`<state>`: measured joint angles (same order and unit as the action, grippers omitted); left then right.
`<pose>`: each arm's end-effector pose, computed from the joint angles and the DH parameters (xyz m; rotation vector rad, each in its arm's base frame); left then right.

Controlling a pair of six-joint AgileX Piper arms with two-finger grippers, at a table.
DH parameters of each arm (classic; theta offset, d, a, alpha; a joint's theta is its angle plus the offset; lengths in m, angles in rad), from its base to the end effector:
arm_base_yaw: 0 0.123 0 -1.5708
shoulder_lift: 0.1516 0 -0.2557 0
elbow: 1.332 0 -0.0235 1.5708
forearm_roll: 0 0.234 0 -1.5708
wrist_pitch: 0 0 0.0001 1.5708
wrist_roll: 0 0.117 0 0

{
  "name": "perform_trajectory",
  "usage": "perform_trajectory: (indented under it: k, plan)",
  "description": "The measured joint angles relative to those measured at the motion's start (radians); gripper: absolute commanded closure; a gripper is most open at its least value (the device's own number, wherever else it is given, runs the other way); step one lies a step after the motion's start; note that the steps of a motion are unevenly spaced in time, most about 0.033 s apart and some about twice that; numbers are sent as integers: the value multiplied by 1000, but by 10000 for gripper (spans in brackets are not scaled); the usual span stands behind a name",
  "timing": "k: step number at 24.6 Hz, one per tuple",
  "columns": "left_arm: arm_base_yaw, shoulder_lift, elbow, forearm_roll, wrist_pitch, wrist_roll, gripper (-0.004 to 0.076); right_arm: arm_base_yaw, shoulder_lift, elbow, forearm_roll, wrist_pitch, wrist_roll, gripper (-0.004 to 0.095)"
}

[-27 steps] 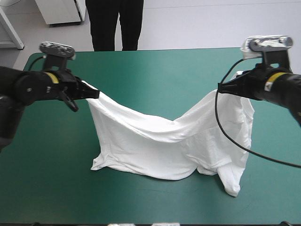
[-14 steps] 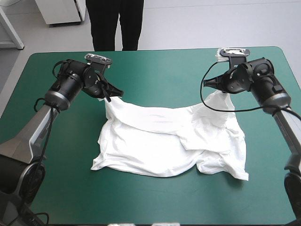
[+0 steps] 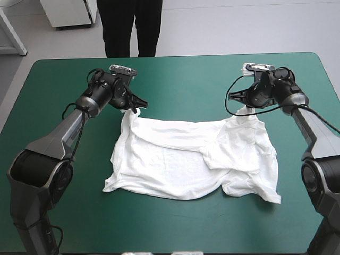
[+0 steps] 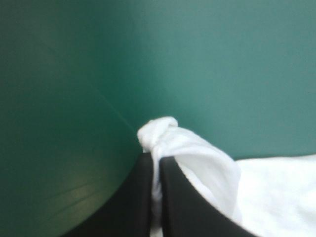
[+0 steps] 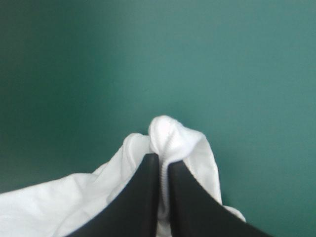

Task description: Fold the cloth

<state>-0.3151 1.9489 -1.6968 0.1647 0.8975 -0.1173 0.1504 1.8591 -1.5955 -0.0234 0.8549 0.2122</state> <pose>0.4049 -0.1162 0.2274 0.3480 2.5899 0.0531 0.3992 0.0584 0.2360 0.0668 2.6044 0.1018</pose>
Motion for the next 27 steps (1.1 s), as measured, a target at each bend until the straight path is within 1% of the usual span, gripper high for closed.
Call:
perform_trajectory:
  k: [1, 3, 4, 5, 6, 7, 8, 10, 14, 16, 19, 20, 21, 23, 27]
  plan:
    - [0, 6, 0, 14, 0, -13, 613, 0, 6, -10, 0, 0, -3, 610]
    - [0, 10, 0, 27, -1, -23, 470, 0, 16, -29, 6, 21, -22, 422]
    - [0, 10, -1, 29, -1, -26, 408, 0, 20, -37, 9, 35, -29, 354]
    - [0, 10, -1, 32, 0, -29, 333, 0, 21, -43, 12, 46, -33, 310]
    - [0, 10, -5, 32, 7, -29, 269, 0, 22, -49, 16, 61, -36, 293]
    - [0, 9, -11, 33, 22, -32, 201, 0, 22, -58, 23, 84, -37, 302]
    - [0, 6, -30, 33, 65, -33, 192, 0, 22, -73, 23, 115, -42, 308]
    - [0, -10, -56, 34, 105, -36, 199, 0, 13, -87, 23, 135, -44, 327]
    - [0, -79, -81, 51, 137, -40, 232, 0, -39, -105, 23, 176, -45, 352]
    - [0, -150, -84, 66, 170, -42, 234, 0, -98, -108, 23, 244, -60, 355]
    - [0, -276, -84, 67, 265, -31, 234, 0, -220, -110, 18, 355, -70, 355]
    - [0, -302, -84, 67, 283, -26, 234, 0, -241, -110, 18, 369, -70, 355]
    - [0, -353, -84, 67, 327, -10, 234, 0, -295, -108, 18, 385, -69, 355]
    - [0, -411, -83, 67, 348, 9, 234, 0, -368, -77, 14, 386, -62, 355]
    - [0, -520, -23, 29, 349, 14, 234, 0, -494, 42, 12, 391, -41, 355]
